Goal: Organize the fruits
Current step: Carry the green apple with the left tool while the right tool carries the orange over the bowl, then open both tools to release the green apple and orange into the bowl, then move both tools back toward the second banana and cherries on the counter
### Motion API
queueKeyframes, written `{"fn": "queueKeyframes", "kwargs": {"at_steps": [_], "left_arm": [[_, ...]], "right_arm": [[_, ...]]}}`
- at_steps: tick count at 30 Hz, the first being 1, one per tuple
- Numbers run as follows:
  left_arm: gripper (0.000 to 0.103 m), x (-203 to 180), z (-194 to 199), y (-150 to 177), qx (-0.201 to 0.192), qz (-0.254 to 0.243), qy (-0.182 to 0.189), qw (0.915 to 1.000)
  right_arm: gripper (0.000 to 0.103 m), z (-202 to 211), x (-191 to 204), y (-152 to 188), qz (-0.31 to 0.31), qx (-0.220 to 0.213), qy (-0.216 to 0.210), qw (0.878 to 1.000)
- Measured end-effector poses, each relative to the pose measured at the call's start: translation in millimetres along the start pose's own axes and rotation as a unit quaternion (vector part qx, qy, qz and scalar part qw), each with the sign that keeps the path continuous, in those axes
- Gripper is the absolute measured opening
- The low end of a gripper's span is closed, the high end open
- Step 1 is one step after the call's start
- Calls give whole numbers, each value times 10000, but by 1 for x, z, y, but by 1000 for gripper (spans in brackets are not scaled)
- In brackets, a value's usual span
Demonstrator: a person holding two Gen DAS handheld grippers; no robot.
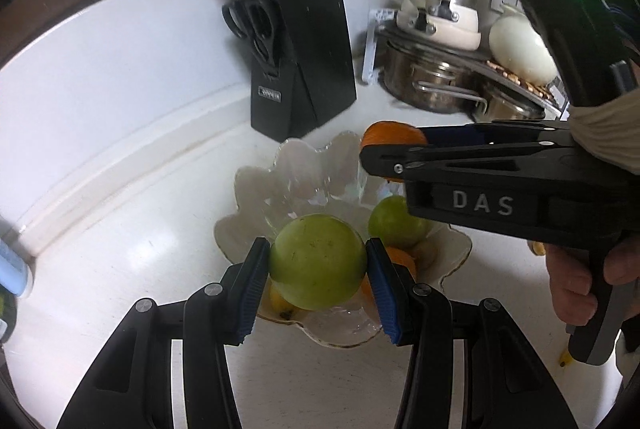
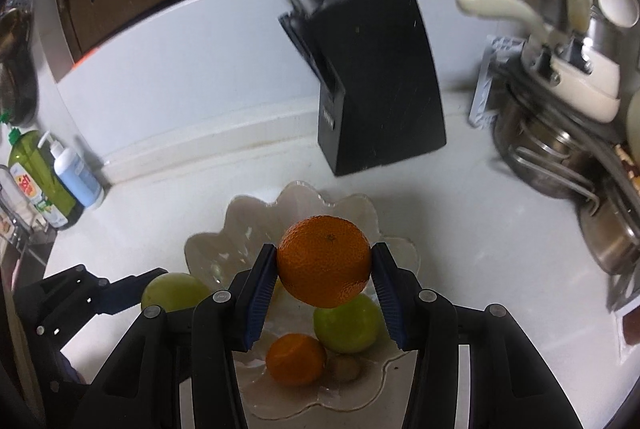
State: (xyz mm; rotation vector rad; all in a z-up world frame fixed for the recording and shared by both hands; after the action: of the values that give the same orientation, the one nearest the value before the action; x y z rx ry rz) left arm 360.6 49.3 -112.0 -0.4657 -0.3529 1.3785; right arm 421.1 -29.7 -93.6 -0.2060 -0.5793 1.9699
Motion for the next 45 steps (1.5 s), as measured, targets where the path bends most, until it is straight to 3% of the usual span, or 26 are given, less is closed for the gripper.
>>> {"fn": "queueKeyframes", "kwargs": {"at_steps": [18,25,29,32,45], "left_arm": [[48,-12,-33,2,551,-90,242,9981],[49,-13,-34,-1,505,-107,222,9984],[55,-12,-33,-3,497,-91,202,9985],[58,-10,-30,-5,422,-62,121,9990],[59,-3,-6,-2,212,172,-117,9996]], "right_arm": [[49,-43,3,-2,212,673,-137,9974],[49,-45,3,-1,209,647,-181,9975],[51,-43,0,0,129,619,-222,9977],[59,-38,0,1,87,556,-257,9981],[59,21,-15,15,-312,-366,446,9978]]}}
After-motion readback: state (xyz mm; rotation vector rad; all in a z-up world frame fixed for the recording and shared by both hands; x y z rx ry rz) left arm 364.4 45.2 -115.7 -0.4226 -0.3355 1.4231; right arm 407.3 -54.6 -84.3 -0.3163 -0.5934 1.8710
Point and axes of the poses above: each gripper's, at about its wrist camera, not at the fingertips, and z roughly against the way its jaws point, x to its left, y to its underside, the point moved 6 cm from there along -z, roughly the way its jaws point, and after that the axes turned 13 degrees about x, right-handed, at the moved point
